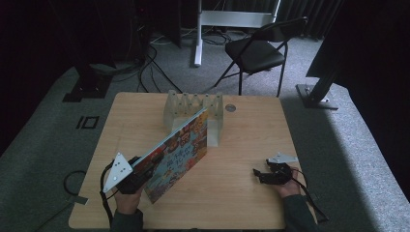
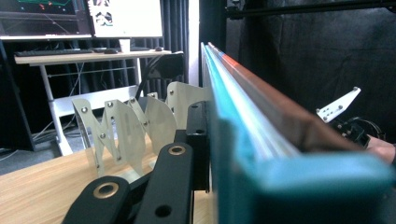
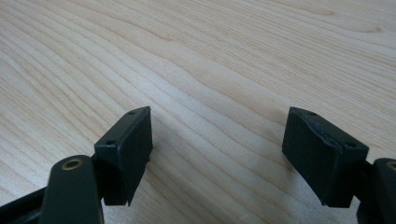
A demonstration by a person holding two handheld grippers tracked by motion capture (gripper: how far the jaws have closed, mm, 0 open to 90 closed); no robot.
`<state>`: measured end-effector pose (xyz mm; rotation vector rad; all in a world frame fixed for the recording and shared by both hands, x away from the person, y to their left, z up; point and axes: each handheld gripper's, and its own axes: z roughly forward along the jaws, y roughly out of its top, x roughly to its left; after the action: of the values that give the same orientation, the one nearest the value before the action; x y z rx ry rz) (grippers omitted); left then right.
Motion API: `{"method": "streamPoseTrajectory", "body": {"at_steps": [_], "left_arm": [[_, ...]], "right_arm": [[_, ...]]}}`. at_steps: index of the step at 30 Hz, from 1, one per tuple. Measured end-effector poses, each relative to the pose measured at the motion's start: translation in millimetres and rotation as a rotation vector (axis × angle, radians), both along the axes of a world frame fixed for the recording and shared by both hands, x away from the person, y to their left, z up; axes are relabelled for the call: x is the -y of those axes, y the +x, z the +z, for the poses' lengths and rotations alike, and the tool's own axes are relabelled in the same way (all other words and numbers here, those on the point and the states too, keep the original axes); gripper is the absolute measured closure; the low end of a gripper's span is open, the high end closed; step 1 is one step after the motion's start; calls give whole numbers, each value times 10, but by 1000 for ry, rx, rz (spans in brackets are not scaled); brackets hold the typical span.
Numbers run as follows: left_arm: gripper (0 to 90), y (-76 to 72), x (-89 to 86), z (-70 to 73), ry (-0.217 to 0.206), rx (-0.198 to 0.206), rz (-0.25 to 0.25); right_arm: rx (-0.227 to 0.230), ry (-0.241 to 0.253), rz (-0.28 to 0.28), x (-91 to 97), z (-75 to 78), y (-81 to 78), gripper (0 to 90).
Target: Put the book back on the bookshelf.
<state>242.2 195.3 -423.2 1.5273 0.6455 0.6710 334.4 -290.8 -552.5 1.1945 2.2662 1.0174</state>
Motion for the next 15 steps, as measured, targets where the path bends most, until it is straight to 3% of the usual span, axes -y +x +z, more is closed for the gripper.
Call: {"method": "streamPoseTrajectory", "body": {"at_steps": [15], "left_arm": [[801,-37,-30,-1,1,4,39]], "right_arm": [[0,-1,0,0,0,0,241]]}}
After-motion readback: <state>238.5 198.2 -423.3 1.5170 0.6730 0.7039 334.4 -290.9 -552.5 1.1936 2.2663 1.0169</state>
